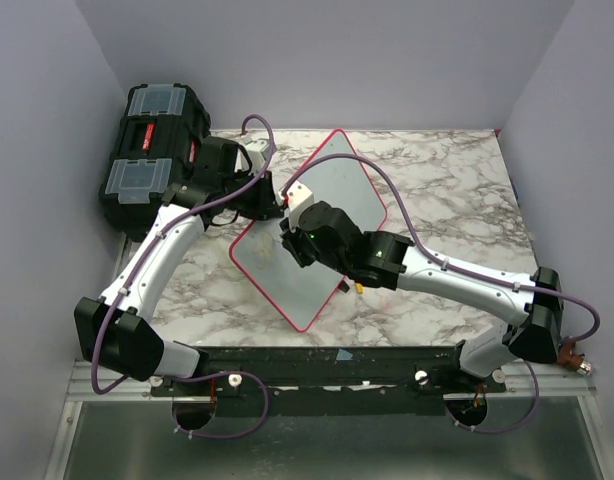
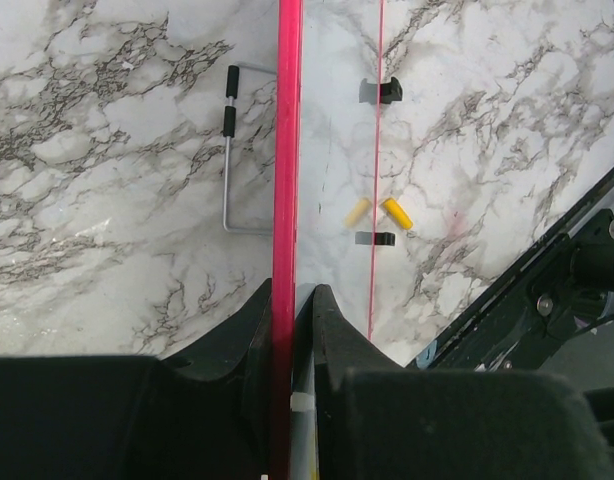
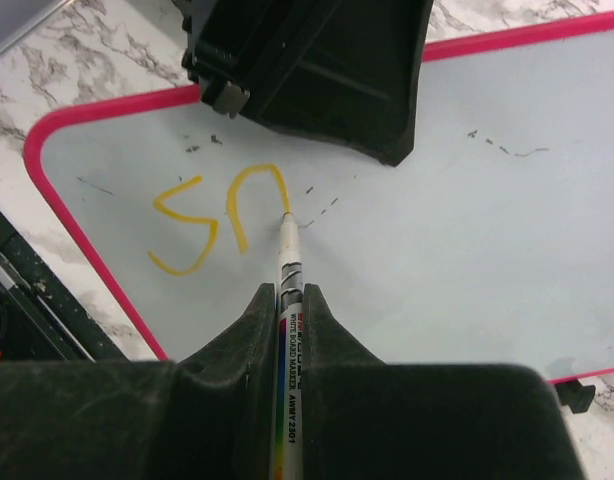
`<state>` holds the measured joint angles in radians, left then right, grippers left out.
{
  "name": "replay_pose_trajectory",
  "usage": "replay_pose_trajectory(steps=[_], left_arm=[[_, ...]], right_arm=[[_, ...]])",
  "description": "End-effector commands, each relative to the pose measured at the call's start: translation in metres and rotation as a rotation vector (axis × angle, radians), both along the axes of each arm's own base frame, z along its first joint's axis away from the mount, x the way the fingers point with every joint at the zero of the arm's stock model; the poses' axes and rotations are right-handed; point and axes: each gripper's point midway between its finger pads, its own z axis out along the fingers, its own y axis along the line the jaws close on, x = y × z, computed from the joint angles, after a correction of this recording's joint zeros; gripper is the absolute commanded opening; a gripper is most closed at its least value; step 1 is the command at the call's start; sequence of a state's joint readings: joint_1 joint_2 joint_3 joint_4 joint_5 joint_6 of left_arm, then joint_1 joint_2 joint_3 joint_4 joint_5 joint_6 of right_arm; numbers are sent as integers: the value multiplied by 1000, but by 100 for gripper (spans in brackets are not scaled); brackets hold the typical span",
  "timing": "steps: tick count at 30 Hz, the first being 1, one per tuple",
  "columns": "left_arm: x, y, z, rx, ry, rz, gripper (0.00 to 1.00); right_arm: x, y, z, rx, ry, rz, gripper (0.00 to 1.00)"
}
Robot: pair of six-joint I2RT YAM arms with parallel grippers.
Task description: Write a sentence on the whiteboard
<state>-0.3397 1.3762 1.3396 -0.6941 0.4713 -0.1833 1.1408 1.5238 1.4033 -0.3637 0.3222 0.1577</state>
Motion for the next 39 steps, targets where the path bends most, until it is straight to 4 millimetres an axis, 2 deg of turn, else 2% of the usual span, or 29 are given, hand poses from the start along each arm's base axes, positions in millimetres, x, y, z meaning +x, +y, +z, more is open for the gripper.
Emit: replay_pose_trajectory(steps=[1,8,26,39], left_arm=[[14,12,-3,121,-76,9,0],[14,12,-2,122,-78,9,0],[11,13,-5,137,-71,0,0],[11,12,-6,137,-68,-3,0]], right_arm=[[-10,-13,-37,-88,73,-2,1],[-11,-14,-40,-94,83,1,0],[8,5,-2,-31,-10,-23,1],[17,8,7,-24,-49,-51,1]])
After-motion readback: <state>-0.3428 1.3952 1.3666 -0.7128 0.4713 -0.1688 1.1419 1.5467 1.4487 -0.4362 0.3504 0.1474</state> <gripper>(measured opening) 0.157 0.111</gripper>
